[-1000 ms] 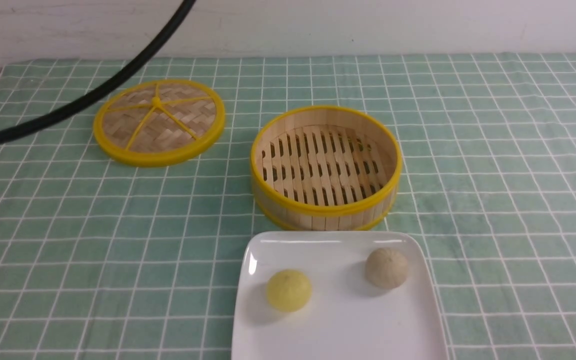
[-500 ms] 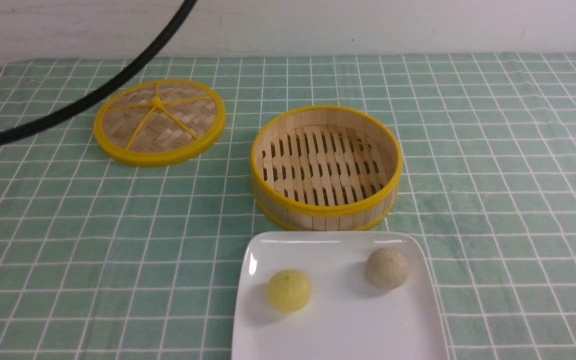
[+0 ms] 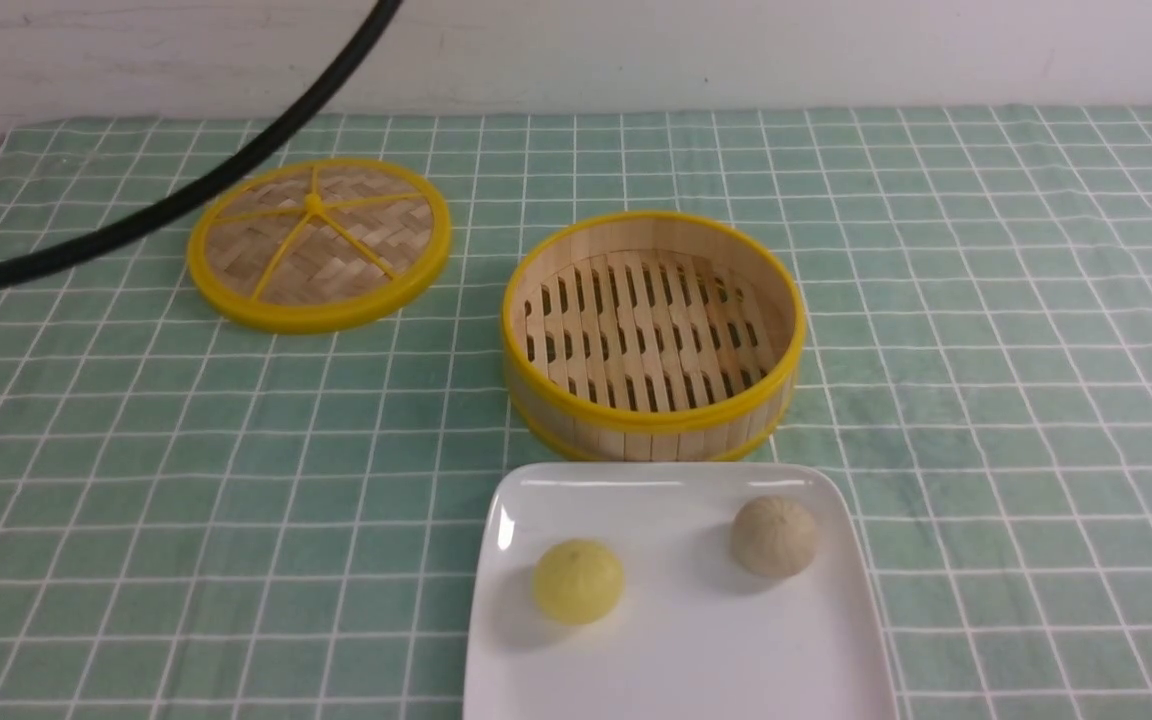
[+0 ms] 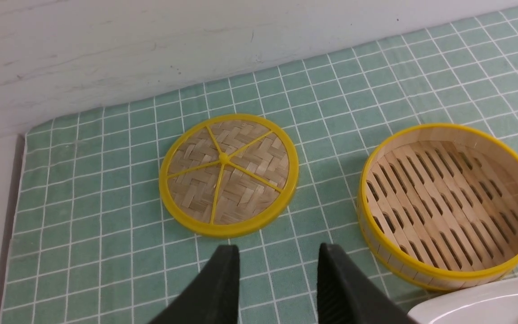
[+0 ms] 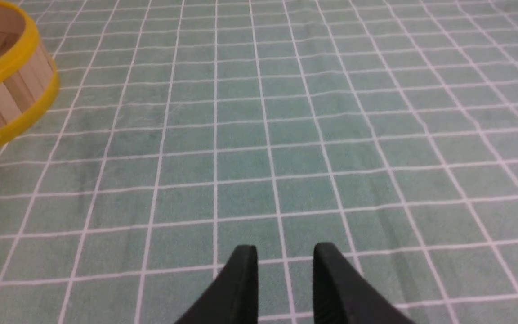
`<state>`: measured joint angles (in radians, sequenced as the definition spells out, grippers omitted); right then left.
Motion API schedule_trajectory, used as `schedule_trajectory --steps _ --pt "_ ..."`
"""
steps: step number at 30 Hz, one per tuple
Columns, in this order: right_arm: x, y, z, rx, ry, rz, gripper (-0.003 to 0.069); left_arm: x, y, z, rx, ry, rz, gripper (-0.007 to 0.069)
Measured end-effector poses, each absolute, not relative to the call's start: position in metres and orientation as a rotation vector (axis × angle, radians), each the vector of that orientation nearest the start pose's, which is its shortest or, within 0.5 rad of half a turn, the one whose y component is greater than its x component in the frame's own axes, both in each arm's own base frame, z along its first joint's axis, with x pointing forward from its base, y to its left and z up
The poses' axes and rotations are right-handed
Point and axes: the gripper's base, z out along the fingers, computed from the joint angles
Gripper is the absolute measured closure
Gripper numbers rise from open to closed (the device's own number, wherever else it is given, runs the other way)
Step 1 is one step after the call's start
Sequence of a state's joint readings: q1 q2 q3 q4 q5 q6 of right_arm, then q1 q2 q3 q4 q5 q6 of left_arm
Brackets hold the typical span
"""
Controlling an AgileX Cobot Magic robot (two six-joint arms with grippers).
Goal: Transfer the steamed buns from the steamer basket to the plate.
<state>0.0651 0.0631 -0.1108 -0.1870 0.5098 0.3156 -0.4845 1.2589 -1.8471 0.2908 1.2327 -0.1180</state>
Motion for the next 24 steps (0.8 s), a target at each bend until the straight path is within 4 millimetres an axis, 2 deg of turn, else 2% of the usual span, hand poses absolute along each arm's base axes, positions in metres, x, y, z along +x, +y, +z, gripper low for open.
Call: schedule_trajectory --steps 5,13,24 --pt "0.052 -0.002 0.192 0.184 1.959 0.13 0.0447 0.195 -0.075 0.532 0.323 2.067 -0.015 0.0351" --pt "0.054 -0.002 0.175 0.158 1.97 0.098 0.0434 0.194 -0.074 0.532 0.323 2.074 -0.013 0.0351" --pt "0.055 -0.006 0.174 0.092 1.958 -0.002 0.0423 0.194 -0.074 0.532 0.323 2.074 -0.013 0.0351"
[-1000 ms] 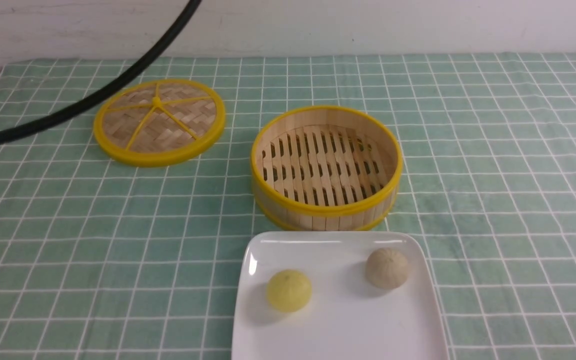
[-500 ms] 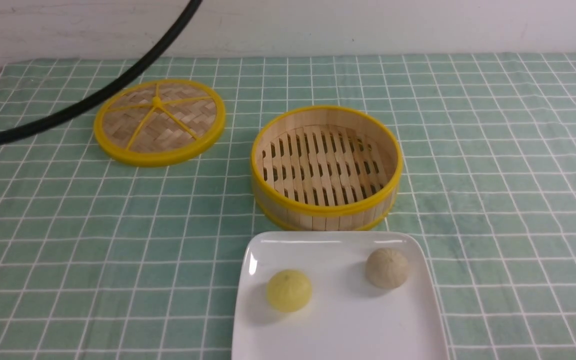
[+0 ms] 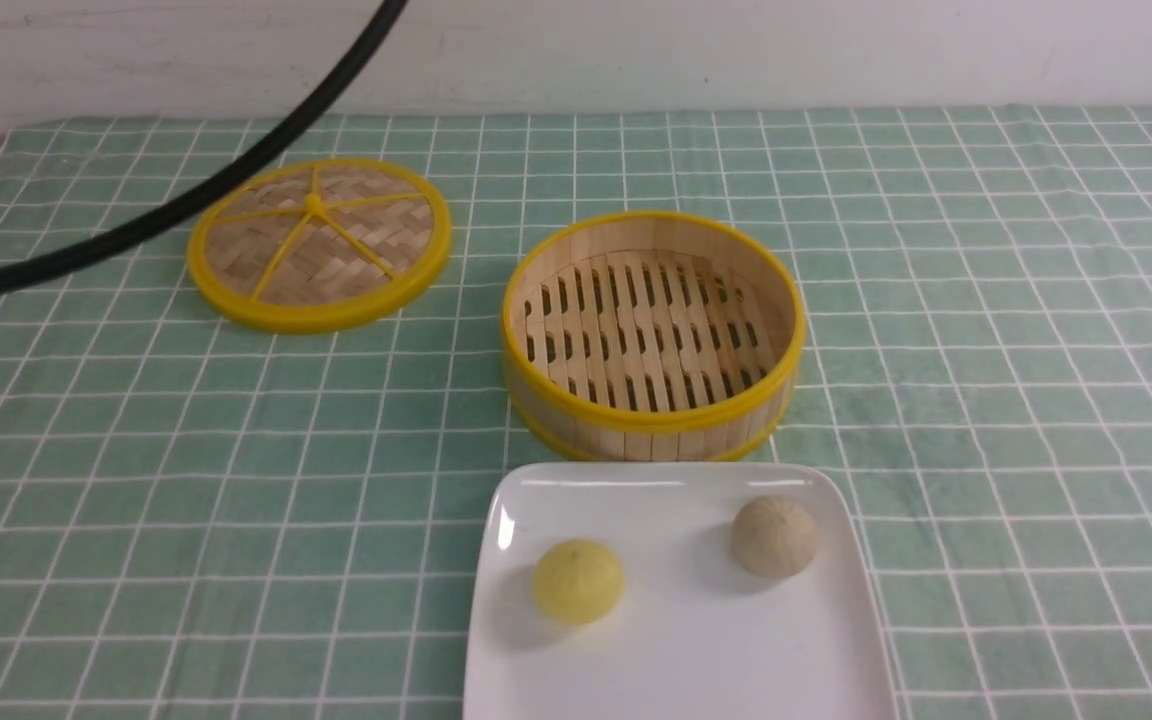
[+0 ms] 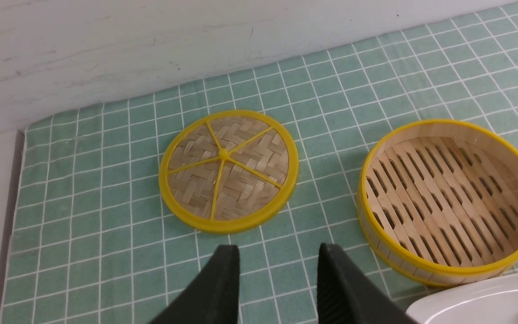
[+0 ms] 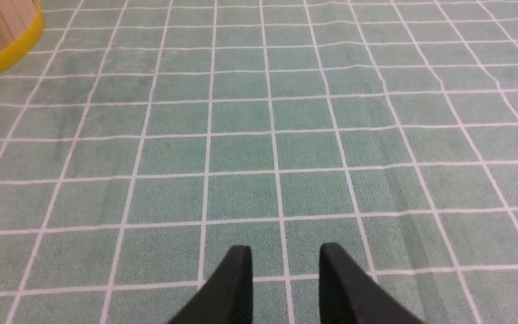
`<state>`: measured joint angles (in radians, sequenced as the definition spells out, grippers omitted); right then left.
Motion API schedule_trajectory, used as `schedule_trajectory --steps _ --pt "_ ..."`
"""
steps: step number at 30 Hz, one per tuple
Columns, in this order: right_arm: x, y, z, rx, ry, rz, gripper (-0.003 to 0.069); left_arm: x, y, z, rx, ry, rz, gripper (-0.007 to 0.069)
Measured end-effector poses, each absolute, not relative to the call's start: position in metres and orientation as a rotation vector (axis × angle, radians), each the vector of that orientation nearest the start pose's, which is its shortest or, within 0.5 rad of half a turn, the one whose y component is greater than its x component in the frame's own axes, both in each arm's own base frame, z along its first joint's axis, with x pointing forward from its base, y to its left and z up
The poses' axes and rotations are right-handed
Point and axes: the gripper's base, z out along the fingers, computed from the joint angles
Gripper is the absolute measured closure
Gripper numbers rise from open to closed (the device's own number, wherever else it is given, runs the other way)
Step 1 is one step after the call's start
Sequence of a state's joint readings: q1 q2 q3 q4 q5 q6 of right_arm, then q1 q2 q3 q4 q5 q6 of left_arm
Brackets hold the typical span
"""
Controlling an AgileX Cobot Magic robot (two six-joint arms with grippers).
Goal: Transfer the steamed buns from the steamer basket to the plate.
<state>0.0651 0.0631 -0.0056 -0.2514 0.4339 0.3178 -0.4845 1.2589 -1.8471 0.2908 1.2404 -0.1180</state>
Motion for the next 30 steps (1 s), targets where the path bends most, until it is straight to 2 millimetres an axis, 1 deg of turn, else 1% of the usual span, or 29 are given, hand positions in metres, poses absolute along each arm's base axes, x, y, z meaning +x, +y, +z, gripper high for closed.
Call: schedule_trajectory --steps 2,9,15,20,25,30 --pt "0.0551 -0.0056 0.1714 0.09 1.957 0.003 0.0423 0.1943 -0.0744 0.5316 0.323 2.074 -0.013 0.0351" --pt "0.0568 0.0008 0.1719 0.182 1.911 0.17 0.0423 0.1943 -0.0746 0.5315 0.324 2.075 -0.015 0.0351" --pt "0.0564 0.0027 0.171 0.223 1.92 0.226 0.0423 0.1942 -0.0745 0.5315 0.324 2.076 -0.015 0.0351" --pt "0.0564 0.0022 0.171 0.215 1.921 0.213 0.0423 0.1942 -0.0745 0.5315 0.324 2.076 -0.015 0.0351" --pt "0.0567 -0.0011 0.1715 0.144 1.918 0.113 0.0423 0.1942 -0.0746 0.5314 0.324 2.076 -0.016 0.0351" --pt "0.0568 -0.0022 0.1717 0.121 1.916 0.08 0.0421 0.1937 -0.076 0.5311 0.328 2.08 -0.037 0.0351"
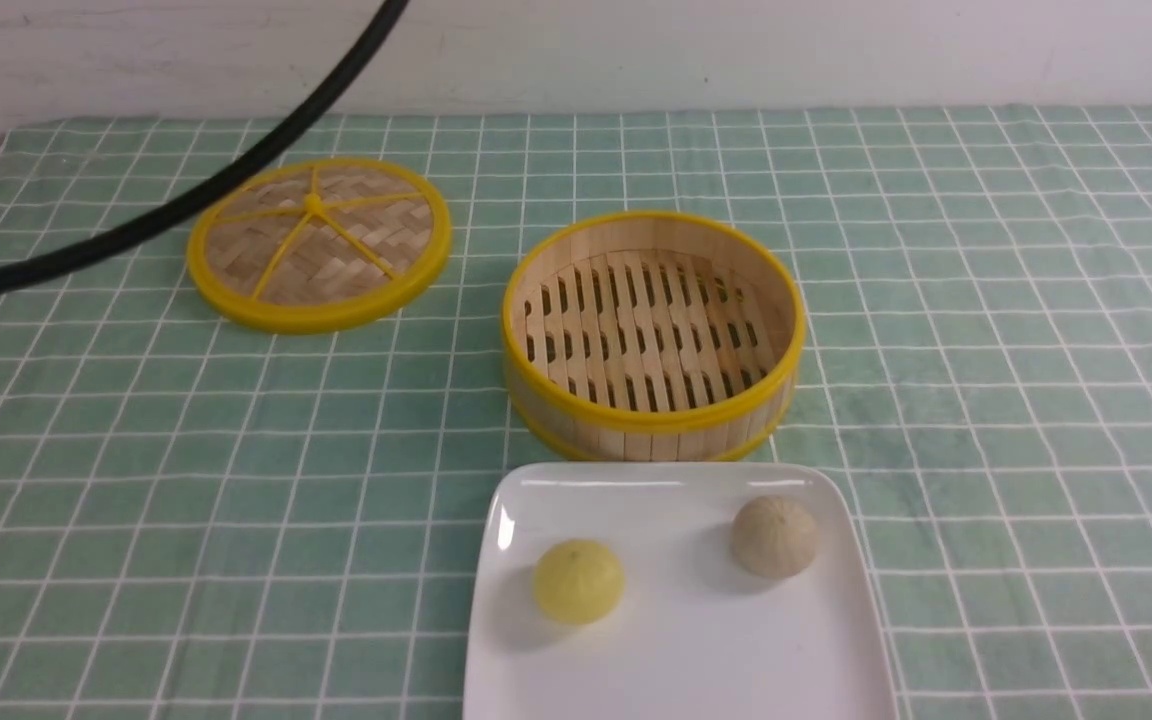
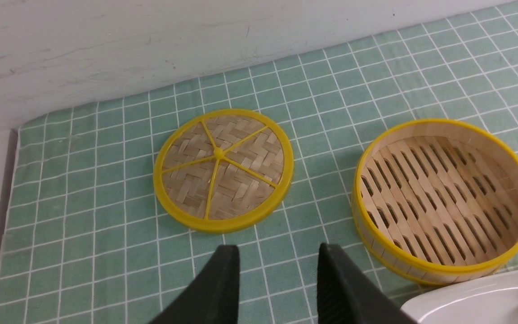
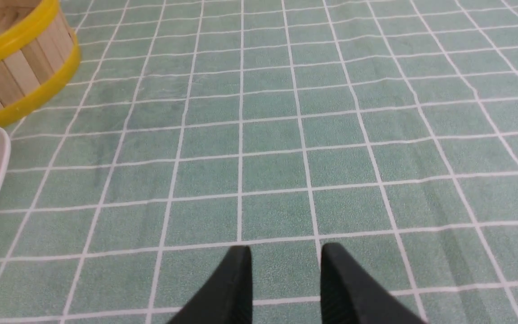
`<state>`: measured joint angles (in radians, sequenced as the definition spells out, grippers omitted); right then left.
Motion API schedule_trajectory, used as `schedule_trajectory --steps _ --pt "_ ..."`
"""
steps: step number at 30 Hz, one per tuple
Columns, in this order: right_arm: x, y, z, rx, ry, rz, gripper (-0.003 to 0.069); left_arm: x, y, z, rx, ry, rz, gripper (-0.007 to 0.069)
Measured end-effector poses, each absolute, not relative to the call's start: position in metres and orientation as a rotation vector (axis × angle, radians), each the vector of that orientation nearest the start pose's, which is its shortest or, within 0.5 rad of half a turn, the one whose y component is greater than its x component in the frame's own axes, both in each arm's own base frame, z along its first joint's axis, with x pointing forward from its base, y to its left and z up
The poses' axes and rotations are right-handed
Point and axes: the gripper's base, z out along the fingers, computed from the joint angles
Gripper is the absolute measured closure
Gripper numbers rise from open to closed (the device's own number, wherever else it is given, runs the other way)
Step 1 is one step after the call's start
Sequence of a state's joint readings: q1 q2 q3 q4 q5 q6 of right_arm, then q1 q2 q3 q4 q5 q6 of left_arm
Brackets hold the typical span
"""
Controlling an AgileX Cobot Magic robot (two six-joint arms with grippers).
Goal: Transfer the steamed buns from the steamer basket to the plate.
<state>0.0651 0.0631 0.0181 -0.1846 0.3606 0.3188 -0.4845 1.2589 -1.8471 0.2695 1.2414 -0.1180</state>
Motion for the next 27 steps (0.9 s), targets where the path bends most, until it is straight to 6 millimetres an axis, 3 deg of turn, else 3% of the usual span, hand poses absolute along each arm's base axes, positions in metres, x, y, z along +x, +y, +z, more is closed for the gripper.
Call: schedule_trajectory --steps 6,11,16,27 --pt "0.057 -0.002 0.172 0.116 1.916 0.072 0.042 0.192 -0.082 0.53 0.34 2.096 -0.125 0.0351" --pt "0.057 -0.002 0.172 0.115 1.916 0.071 0.042 0.202 -0.091 0.523 0.339 2.136 -0.171 0.0351" --pt "0.057 -0.003 0.172 0.115 1.915 0.071 0.042 0.216 -0.093 0.515 0.333 2.159 -0.098 0.0351" --pt "0.057 -0.003 0.172 0.114 1.915 0.071 0.042 0.221 -0.078 0.519 0.131 2.127 0.032 0.0351"
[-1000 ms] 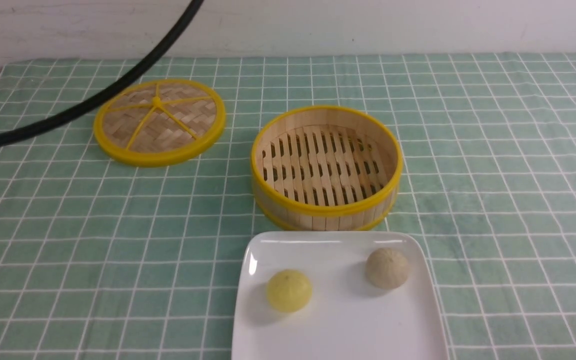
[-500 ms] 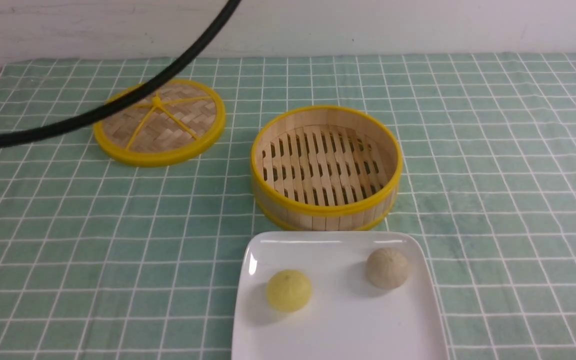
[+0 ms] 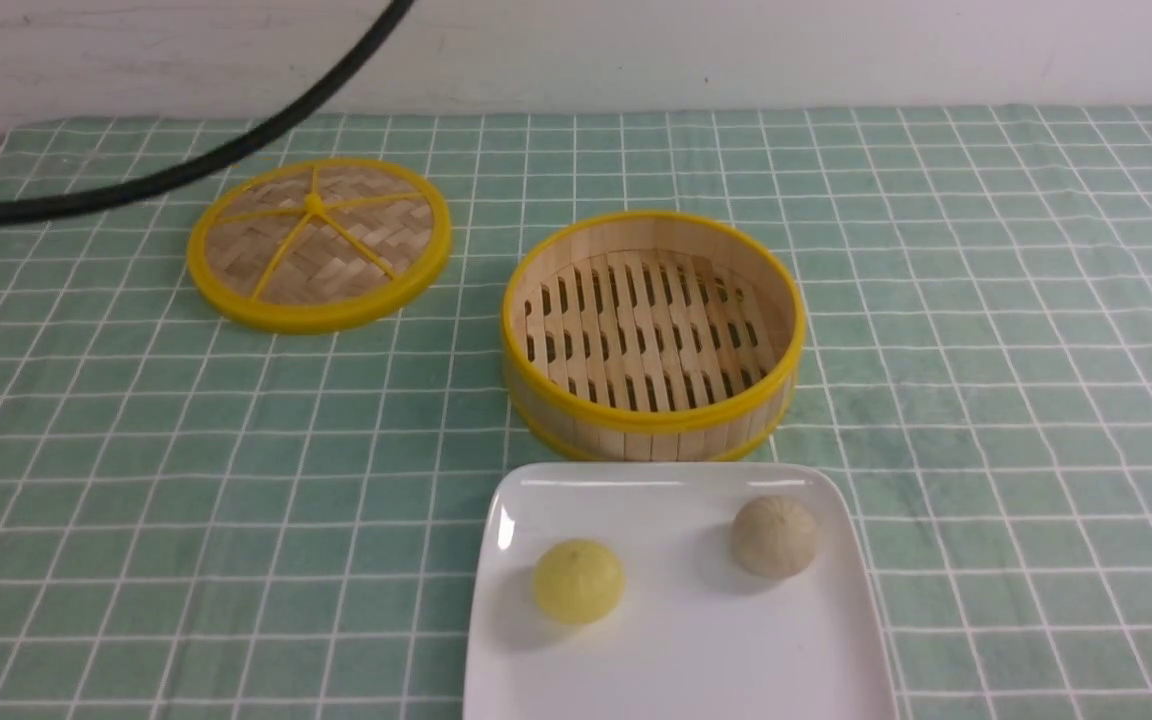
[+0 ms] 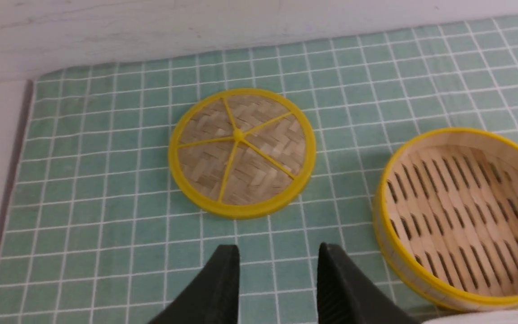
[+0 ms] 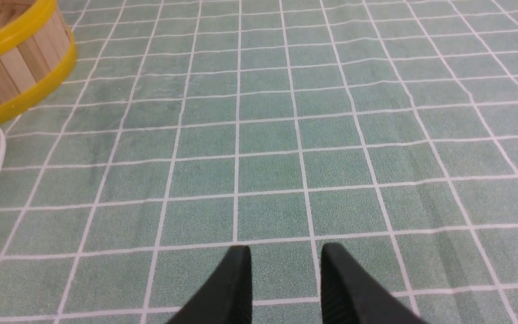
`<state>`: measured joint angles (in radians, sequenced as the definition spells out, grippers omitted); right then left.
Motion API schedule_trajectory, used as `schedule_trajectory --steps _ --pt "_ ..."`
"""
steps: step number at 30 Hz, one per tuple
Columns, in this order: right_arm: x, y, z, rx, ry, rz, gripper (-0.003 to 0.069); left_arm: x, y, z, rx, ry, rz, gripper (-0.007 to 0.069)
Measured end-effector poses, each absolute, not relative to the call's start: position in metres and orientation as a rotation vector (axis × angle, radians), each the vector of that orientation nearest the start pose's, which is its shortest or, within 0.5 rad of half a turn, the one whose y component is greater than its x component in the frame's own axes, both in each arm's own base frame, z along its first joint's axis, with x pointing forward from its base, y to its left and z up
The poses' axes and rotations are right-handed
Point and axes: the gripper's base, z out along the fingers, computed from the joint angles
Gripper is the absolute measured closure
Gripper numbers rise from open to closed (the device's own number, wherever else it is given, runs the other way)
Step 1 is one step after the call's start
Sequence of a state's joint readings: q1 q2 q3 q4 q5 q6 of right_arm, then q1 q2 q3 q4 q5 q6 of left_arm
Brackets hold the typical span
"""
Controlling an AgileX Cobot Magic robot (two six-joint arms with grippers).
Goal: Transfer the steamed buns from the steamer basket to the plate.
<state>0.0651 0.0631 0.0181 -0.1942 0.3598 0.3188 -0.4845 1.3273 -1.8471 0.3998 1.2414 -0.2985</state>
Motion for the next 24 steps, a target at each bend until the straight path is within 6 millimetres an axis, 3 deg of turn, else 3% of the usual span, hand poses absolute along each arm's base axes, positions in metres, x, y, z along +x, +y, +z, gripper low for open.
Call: schedule_trajectory --steps 8,15,21,24 --pt "0.057 -0.003 0.172 0.114 1.915 0.071 0.042 0.207 -0.061 0.533 0.033 2.042 0.101 0.0351" --pt "0.057 -0.003 0.172 0.114 1.915 0.07 0.042 0.157 -0.031 0.559 -0.004 1.834 0.034 0.0351" --pt "0.057 -0.003 0.172 0.114 1.915 0.07 0.042 0.136 -0.009 0.536 -0.057 1.778 0.062 0.0351" --pt "0.057 -0.003 0.172 0.114 1.915 0.07 0.042 0.132 -0.001 0.495 -0.1 1.762 0.064 0.0351"
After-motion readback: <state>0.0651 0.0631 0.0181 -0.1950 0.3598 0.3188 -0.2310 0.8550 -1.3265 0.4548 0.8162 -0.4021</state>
